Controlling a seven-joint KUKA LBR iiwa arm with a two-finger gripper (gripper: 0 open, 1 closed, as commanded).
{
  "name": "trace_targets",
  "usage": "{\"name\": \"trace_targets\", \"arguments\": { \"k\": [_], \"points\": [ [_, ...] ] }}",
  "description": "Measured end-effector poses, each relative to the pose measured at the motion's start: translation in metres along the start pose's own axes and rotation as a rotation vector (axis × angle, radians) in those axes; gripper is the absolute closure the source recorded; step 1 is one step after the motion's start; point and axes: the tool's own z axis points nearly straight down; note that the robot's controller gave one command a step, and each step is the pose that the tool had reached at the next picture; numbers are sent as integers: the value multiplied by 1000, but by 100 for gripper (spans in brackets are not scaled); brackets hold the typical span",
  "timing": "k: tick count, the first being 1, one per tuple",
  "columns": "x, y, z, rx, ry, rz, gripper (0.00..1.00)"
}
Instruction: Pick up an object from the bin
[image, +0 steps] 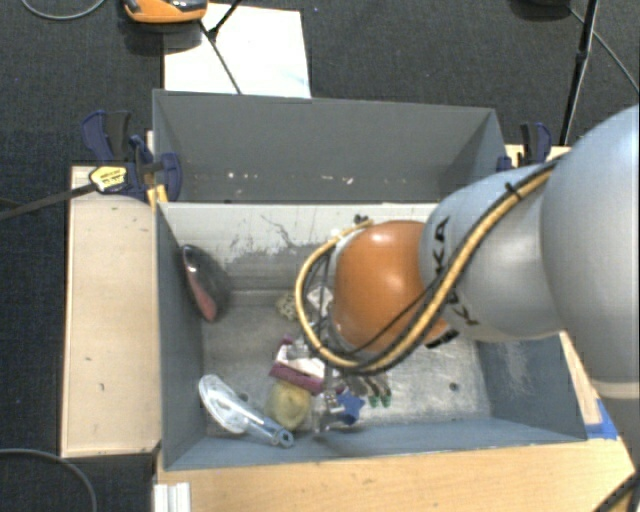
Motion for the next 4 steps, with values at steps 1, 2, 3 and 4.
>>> {"name": "trace_targets", "arguments": {
  "k": [1, 2, 3, 4],
  "points": [
    [-7, -2, 17, 1, -19, -231, 0],
    [-9, 15, 37, 0, -16, -616, 0],
    [-8, 16, 36, -3, -14, -610, 100],
    [-9, 14, 37, -1, -17, -605, 0]
  ]
}}
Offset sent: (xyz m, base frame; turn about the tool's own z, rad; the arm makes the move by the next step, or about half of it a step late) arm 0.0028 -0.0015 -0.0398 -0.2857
